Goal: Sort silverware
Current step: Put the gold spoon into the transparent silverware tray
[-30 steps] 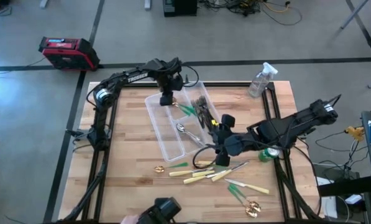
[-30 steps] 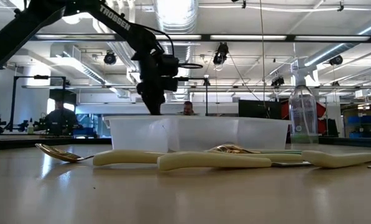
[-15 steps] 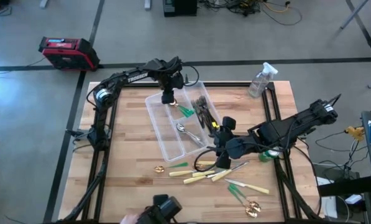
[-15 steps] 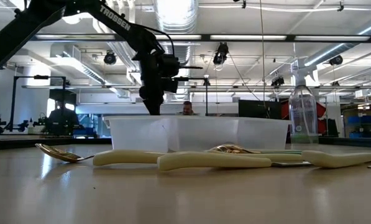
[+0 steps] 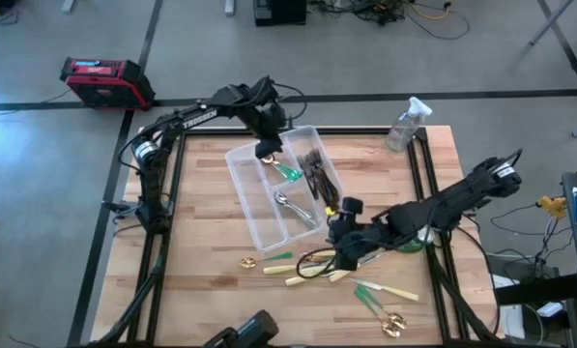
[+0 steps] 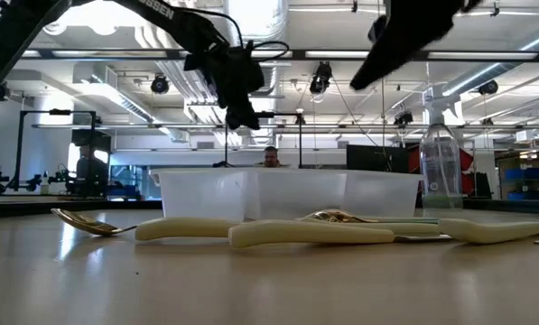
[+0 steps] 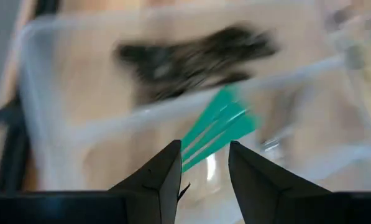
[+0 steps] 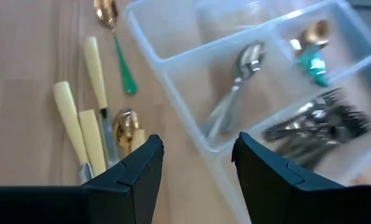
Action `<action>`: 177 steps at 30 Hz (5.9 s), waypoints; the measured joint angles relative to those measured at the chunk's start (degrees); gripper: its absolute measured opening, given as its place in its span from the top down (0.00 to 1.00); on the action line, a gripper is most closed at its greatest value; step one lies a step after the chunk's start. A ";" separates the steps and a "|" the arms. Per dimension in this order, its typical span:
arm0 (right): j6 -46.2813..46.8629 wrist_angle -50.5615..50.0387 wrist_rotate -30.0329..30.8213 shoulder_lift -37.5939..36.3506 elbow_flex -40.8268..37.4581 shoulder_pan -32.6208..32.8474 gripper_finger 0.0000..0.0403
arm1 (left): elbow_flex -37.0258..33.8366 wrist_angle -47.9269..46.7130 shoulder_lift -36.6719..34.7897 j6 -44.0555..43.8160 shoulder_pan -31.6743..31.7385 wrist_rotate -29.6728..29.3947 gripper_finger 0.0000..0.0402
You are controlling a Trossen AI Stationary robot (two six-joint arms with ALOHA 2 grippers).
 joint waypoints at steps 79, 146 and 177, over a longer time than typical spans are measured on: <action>-36.99 19.44 -12.87 27.79 1.06 -9.10 0.69 | -57.69 62.18 -48.20 -19.87 -12.69 6.27 0.71; 3.63 9.40 -57.35 52.58 51.83 -54.19 0.99 | -64.13 60.01 -56.93 -16.12 -12.98 -21.82 0.71; -1.38 4.13 -54.29 52.15 55.81 -56.01 0.59 | -64.13 57.67 -57.98 -16.29 -12.98 -21.31 0.71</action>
